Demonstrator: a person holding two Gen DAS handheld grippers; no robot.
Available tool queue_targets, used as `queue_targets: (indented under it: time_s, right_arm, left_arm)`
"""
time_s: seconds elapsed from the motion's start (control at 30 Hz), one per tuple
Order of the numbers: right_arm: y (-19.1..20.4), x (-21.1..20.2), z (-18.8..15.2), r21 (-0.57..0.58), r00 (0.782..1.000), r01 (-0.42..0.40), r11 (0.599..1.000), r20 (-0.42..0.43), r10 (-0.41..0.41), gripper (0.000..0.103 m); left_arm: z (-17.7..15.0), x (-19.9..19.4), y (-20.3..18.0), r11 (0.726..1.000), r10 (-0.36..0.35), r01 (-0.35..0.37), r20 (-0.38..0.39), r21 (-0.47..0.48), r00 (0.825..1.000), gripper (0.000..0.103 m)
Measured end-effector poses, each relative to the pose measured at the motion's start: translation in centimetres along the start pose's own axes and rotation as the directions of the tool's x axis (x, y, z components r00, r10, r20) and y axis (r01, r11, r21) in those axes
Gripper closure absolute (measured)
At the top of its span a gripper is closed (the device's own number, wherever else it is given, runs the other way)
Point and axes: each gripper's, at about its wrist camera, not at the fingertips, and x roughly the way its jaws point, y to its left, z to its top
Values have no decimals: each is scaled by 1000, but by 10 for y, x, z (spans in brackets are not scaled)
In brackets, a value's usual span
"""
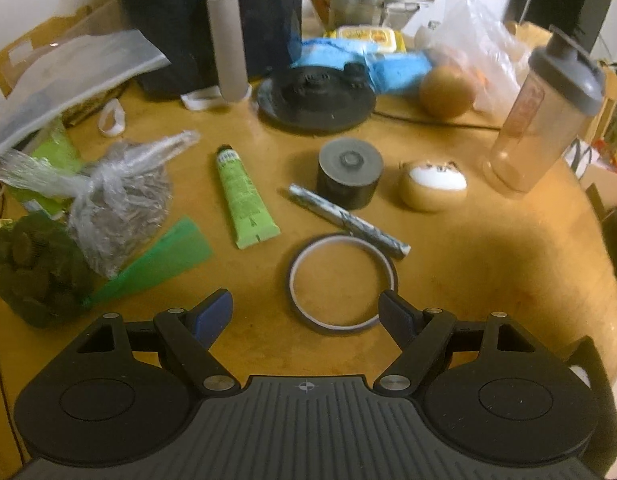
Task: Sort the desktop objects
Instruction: 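Reach down and grasp the thin brown tape ring with the left tool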
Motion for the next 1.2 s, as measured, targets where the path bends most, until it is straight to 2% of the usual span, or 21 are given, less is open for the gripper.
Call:
queue_targets:
  time_s: [0.13,0.17,0.2,0.27,0.57,0.63,0.77,0.93,1.0,1.2]
  right_arm:
    - [-5,-3,-4,18,1000,-9,1000,11,9,28]
    - [-6,-4,-5,23,1000,-10,1000,14,9,28]
    - [-7,-4,-5,26,1000,-11,1000,17,10,28]
    - [-8,-7,-7,37,1000,-13,999,24,12,28]
    - [-15,-15,-15,68,999,-10,998,37,8,28]
    - [-15,-18,-16,71,999,-7,997,41,5,28]
    - [-17,-20,-18,76,999,-3,997,45,-1,28]
    - [-19,-24,-22,91,999,7,996,46,-12,28]
    - [-21,-26,-24,93,999,9,996,46,-13,28]
    - [-25,-30,-28,106,999,19,994,49,-24,28]
  left_arm:
    - [2,12,-4,1000,-7,8,-33,22,999,22]
    - [3,15,-4,1000,-8,8,-39,17,999,19]
    - [4,17,-5,1000,-7,7,-45,13,999,10]
    - [6,21,-5,1000,-13,13,-59,-4,998,0]
    - [22,43,-14,1000,-6,3,-144,-20,990,0]
    - [25,50,-17,1000,3,0,-173,15,985,0]
    - [29,67,-15,1000,9,-15,-228,-22,974,0]
    - [31,74,-22,1000,7,-12,-249,-21,969,0]
    - [31,80,-25,1000,26,-25,-267,7,963,0]
    - [30,91,-27,997,69,-71,-284,4,956,0]
